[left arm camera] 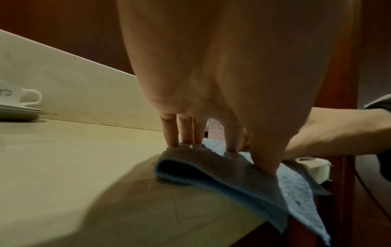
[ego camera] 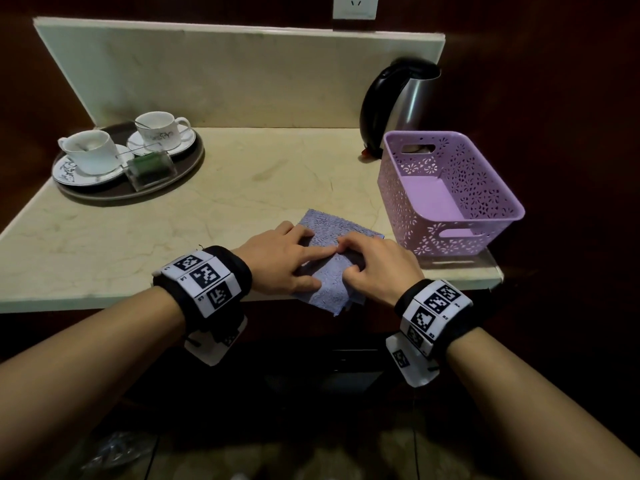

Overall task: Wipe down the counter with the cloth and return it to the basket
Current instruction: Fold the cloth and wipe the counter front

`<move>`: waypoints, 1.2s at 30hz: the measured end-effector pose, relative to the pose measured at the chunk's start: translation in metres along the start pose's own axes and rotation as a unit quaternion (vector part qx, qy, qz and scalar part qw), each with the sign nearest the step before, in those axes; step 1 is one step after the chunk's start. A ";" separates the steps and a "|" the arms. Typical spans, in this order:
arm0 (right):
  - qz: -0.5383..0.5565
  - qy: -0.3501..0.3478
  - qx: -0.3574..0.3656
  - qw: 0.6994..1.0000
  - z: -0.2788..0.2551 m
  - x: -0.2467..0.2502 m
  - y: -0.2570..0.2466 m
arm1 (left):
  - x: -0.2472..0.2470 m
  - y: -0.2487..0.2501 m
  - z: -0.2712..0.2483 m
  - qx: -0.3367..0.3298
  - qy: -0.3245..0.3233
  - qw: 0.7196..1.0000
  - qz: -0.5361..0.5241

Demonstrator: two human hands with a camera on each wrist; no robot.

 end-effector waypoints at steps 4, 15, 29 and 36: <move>0.000 -0.001 0.003 1.000 0.001 0.002 0.004 | 0.004 0.006 0.003 0.011 0.023 1.000 -0.007; -0.033 0.019 0.045 0.998 -0.003 0.007 -0.004 | 0.007 0.023 0.007 0.060 0.060 0.996 0.002; -0.031 -0.083 0.036 0.995 0.001 0.000 0.001 | 0.018 0.010 0.014 -0.005 0.003 1.000 -0.007; -0.045 -0.124 0.034 0.991 0.013 -0.003 -0.001 | 0.003 0.006 0.020 0.018 -0.050 0.998 0.030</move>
Point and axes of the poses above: each hand's wrist, its own z-axis towards the middle knuckle, its own x-axis out of the back of the hand, y = z × x, the point moved 7 cm from there along z, towards the middle knuckle, and after that the axes turned 13 degrees about x, right-handed, at the moved point
